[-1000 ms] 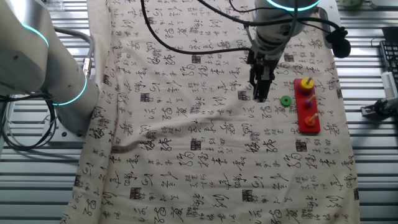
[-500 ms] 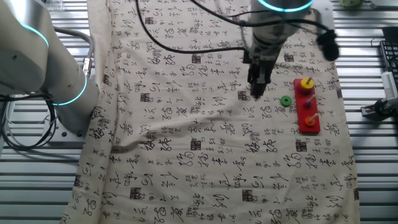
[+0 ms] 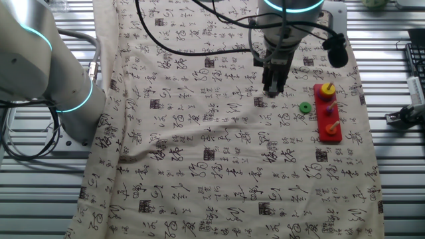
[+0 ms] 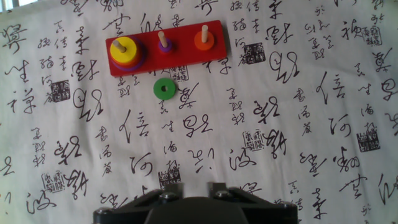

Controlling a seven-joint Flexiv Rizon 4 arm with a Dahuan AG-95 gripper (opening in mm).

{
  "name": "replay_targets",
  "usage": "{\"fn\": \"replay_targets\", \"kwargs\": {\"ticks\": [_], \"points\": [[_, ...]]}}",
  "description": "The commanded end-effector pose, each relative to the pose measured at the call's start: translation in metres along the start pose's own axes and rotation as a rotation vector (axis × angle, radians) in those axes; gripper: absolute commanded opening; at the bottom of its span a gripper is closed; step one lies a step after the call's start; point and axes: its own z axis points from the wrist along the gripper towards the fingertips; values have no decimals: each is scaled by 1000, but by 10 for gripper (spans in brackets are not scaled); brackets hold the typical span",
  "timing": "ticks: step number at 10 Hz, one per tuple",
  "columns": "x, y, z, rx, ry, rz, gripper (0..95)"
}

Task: Take out one Hanoi block and throw it aside

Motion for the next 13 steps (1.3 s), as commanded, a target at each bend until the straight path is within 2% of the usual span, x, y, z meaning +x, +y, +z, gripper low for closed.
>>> {"fn": "replay_targets", "kwargs": {"ticks": [1, 13], "points": [[0, 0, 0, -3, 0, 0, 0], [0, 1, 0, -7, 1, -19, 0]]}}
